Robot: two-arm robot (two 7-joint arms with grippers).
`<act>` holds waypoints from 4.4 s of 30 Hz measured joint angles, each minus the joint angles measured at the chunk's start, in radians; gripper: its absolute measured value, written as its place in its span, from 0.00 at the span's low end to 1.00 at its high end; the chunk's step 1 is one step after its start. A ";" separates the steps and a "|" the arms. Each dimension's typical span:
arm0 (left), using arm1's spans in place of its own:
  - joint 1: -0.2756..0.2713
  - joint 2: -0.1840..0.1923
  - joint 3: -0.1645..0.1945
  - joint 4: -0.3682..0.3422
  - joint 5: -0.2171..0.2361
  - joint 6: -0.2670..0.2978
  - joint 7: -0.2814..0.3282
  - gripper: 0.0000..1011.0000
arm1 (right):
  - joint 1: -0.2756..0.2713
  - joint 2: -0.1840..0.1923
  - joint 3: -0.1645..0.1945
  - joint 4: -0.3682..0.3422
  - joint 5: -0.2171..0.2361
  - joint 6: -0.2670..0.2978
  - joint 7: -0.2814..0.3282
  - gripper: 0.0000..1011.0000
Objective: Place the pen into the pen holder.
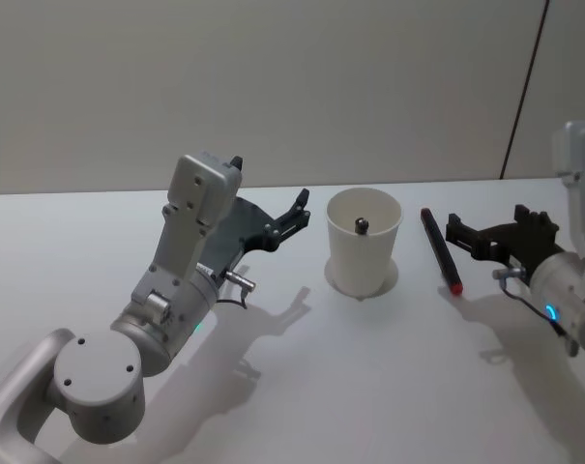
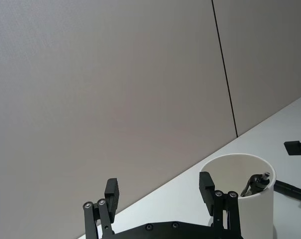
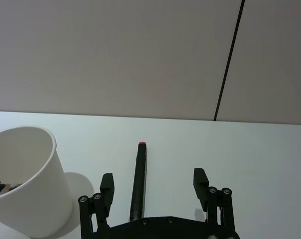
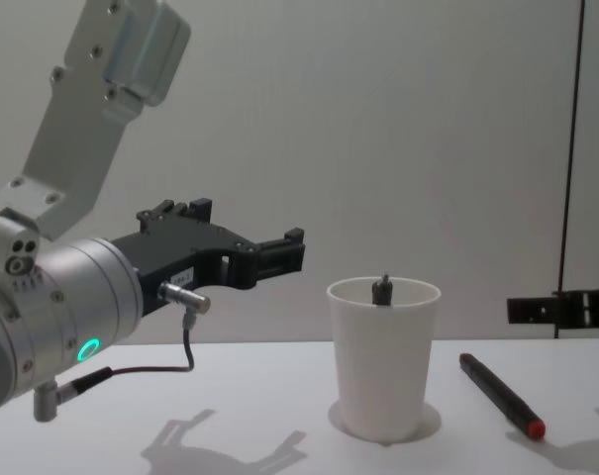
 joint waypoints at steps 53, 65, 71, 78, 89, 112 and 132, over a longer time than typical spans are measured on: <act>0.000 0.000 0.000 0.000 0.000 0.000 0.000 0.99 | 0.195 -0.159 -0.033 0.280 -0.112 0.117 -0.080 0.99; 0.000 0.000 0.000 0.000 0.000 0.000 0.000 0.99 | 0.213 -0.177 -0.026 0.324 -0.111 0.137 -0.090 0.99; 0.000 0.000 0.000 0.000 0.000 0.000 0.000 0.99 | 0.221 -0.183 -0.023 0.349 -0.110 0.140 -0.091 0.99; 0.000 0.000 0.000 0.000 0.000 0.000 0.000 0.99 | 0.232 -0.192 -0.020 0.387 -0.110 0.139 -0.090 0.99; 0.000 0.000 0.000 0.000 0.000 0.000 0.000 0.99 | 0.249 -0.203 -0.017 0.437 -0.118 0.118 -0.082 0.99; 0.000 0.000 0.000 0.000 0.000 0.000 0.000 0.99 | 0.261 -0.218 -0.012 0.482 -0.132 0.081 -0.079 0.99; 0.000 0.000 0.000 0.000 0.000 0.000 0.000 0.99 | 0.243 -0.216 -0.006 0.440 -0.150 0.076 -0.065 0.99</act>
